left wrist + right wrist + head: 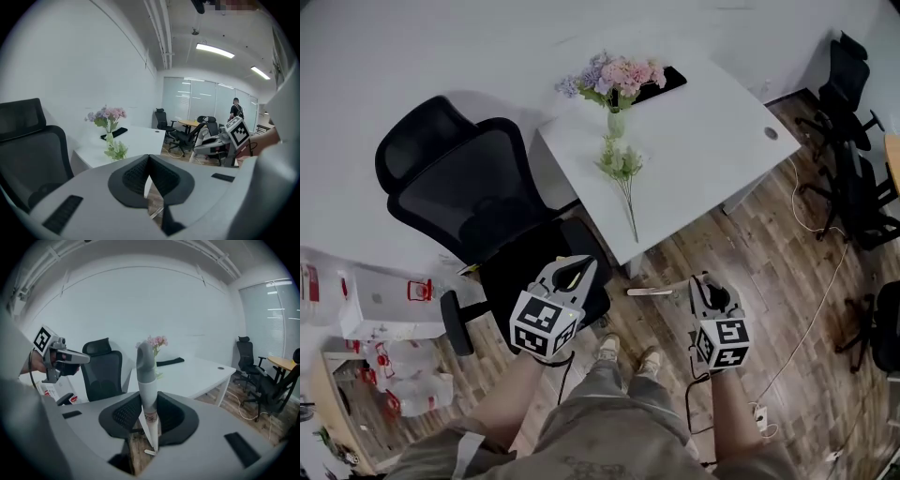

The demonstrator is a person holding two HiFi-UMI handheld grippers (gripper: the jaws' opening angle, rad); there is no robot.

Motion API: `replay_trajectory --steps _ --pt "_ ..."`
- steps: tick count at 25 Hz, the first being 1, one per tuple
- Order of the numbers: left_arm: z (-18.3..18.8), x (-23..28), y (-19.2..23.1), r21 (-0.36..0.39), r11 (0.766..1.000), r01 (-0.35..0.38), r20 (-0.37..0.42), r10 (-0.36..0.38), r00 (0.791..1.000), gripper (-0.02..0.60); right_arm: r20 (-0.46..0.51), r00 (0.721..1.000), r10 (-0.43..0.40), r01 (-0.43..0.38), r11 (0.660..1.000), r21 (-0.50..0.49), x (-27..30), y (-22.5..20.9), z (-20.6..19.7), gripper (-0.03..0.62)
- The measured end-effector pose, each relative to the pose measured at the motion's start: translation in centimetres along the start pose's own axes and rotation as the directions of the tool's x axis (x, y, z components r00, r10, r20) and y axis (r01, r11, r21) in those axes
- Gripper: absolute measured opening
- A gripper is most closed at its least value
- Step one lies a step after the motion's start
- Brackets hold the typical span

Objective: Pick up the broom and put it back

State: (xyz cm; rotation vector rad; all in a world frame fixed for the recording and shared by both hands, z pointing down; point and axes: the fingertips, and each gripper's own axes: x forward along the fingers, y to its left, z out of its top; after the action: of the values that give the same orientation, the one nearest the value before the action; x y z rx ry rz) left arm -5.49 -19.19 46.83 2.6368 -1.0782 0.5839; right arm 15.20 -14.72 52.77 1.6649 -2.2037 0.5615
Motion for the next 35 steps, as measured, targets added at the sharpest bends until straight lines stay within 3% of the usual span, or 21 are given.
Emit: replay_trajectory --steps 8,16,22,25,30,35 --pt "6.5 -1.6 -0.3 0.073 0.997 -0.031 0.115 0.023 0.993 0.017 0.175 0.984 0.027 -0.02 0.999 -0.038 -5.8 0.1 9.9 0.12" --pt "12.0 -4.1 -2.1 0.16 0.987 -0.03 0.221 -0.006 0.975 0.017 0.279 0.959 0.042 -0.006 0.992 -0.126 -13.4 0.8 15.9 0.12" --pt "13.7 -6.1 -5.5 0.182 0.983 0.0 0.268 -0.05 0.962 0.017 0.303 0.953 0.03 0.024 0.985 -0.171 -18.8 0.4 16.1 0.12" --pt "14.1 -6.5 -7.6 0.233 0.973 0.007 0.276 -0.073 0.958 0.017 0.28 0.96 -0.003 0.05 0.986 -0.161 -20.0 -0.8 15.1 0.12" --pt "13.6 -5.8 -10.3 0.271 0.961 0.053 0.251 -0.124 0.96 0.017 0.253 0.965 -0.063 0.097 0.988 -0.122 -21.1 -3.1 13.6 0.12" --pt "13.0 -5.2 -10.5 0.27 0.961 0.058 0.226 -0.122 0.967 0.017 0.227 0.973 -0.038 0.071 0.988 -0.136 -21.3 -4.4 13.0 0.12"
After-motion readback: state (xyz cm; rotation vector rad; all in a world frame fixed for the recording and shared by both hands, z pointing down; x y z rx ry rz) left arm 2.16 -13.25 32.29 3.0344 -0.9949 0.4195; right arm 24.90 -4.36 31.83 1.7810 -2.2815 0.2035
